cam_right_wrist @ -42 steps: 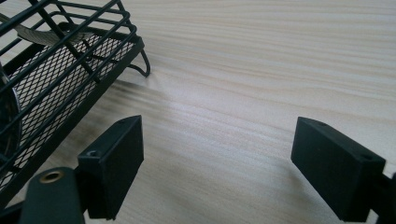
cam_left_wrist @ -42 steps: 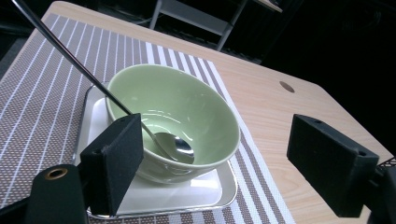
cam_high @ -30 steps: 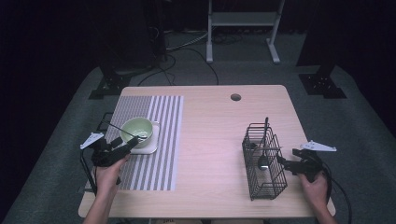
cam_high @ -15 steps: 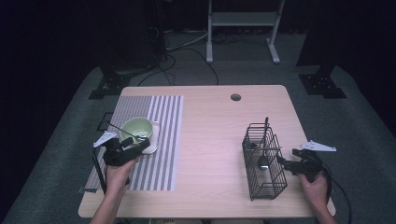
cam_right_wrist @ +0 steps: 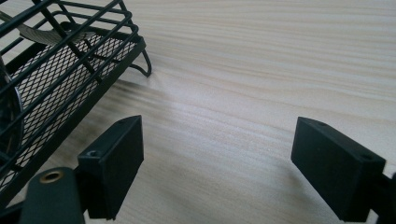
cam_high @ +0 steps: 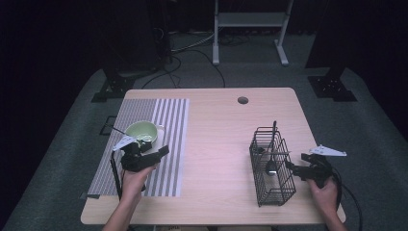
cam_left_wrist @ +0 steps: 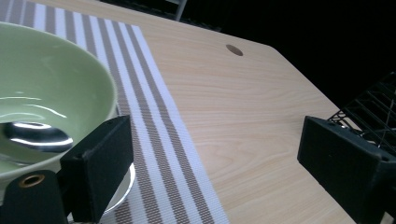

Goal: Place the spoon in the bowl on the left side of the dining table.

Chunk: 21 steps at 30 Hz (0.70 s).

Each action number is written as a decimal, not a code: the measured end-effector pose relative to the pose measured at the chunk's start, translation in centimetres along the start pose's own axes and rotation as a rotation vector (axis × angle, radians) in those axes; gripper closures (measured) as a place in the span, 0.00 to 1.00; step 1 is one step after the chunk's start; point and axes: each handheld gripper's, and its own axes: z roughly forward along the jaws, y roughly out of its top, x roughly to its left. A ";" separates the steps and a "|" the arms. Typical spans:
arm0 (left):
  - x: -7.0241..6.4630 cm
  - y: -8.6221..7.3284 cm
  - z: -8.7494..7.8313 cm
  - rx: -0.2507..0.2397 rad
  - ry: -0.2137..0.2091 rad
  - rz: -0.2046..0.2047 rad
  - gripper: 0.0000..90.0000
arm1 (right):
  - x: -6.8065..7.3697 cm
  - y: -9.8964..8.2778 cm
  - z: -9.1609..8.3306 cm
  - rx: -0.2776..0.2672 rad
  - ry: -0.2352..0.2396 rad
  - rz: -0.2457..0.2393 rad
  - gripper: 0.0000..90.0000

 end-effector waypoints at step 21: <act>-3.4 -1.0 2.7 0.060 -0.078 0.023 0.05 | 0.0 0.0 0.0 0.000 0.003 0.000 0.18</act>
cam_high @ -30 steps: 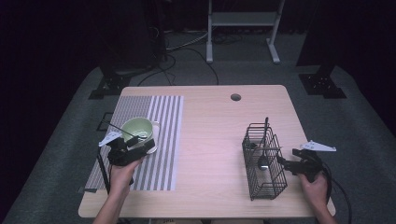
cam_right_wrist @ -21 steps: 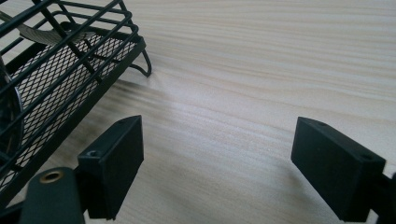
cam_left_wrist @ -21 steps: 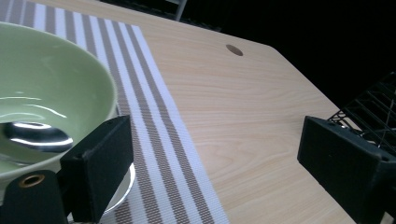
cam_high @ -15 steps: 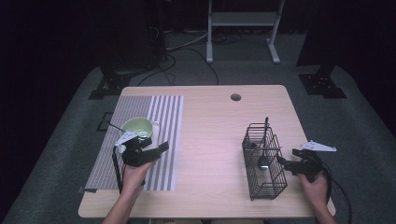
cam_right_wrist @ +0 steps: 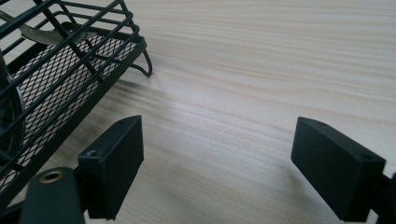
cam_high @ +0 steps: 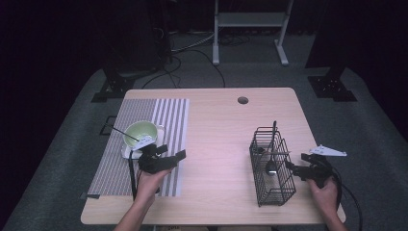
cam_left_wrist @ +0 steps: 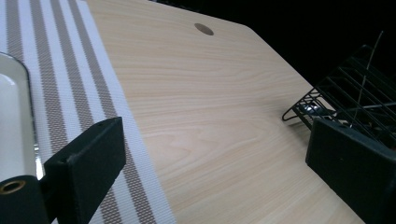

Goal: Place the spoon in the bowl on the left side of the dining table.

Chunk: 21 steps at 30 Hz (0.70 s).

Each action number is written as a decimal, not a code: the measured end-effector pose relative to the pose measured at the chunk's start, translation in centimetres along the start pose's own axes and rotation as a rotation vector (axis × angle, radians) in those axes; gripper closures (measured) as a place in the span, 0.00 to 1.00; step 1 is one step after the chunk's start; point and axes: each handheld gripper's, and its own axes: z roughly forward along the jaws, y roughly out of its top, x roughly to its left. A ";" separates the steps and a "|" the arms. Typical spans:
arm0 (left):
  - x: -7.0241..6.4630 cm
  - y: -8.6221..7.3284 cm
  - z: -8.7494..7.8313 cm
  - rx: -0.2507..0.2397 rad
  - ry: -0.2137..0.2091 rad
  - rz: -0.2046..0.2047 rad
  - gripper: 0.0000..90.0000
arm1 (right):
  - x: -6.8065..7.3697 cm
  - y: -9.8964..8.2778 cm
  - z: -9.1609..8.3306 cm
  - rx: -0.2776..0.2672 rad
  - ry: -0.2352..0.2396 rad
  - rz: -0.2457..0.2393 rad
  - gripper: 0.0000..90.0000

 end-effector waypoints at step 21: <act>-2.7 -1.6 2.0 0.062 -0.051 0.046 0.03 | 0.0 0.0 0.0 -0.001 0.002 0.001 0.18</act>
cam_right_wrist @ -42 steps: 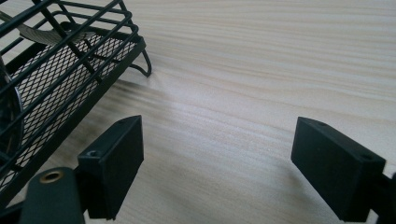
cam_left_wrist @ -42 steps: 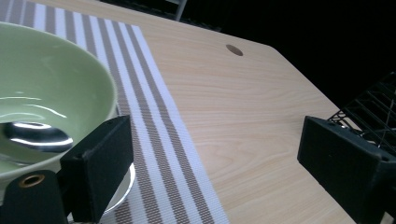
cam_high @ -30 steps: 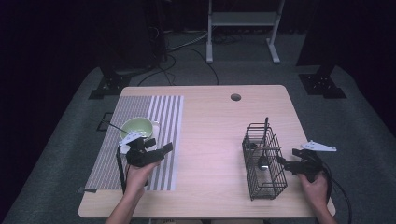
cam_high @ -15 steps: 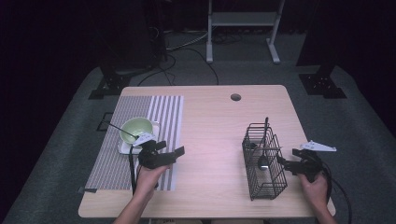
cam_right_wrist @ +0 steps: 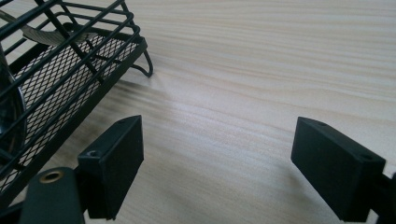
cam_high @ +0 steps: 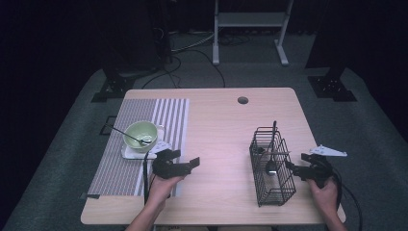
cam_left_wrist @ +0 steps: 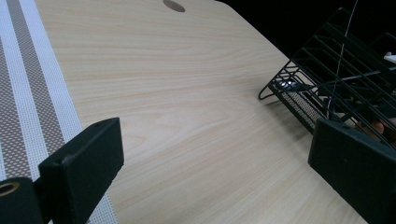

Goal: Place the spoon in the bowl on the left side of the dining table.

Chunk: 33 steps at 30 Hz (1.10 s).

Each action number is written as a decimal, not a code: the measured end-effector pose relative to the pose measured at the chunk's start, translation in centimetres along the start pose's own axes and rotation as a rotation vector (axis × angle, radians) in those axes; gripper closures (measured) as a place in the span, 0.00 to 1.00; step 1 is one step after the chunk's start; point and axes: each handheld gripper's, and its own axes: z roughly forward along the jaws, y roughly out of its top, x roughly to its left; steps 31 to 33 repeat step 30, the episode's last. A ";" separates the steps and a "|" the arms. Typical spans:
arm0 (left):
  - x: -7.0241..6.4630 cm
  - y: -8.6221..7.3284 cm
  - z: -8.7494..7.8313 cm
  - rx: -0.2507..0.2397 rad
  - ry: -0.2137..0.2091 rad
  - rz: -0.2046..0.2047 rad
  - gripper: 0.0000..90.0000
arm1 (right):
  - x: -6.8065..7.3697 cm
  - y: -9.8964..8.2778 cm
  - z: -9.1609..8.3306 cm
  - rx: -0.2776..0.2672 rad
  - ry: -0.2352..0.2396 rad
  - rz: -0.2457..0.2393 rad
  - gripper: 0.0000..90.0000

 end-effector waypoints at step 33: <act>-6.6 -2.3 2.1 0.106 -0.093 -0.130 0.03 | 0.1 -0.1 -0.1 0.001 0.001 0.000 0.18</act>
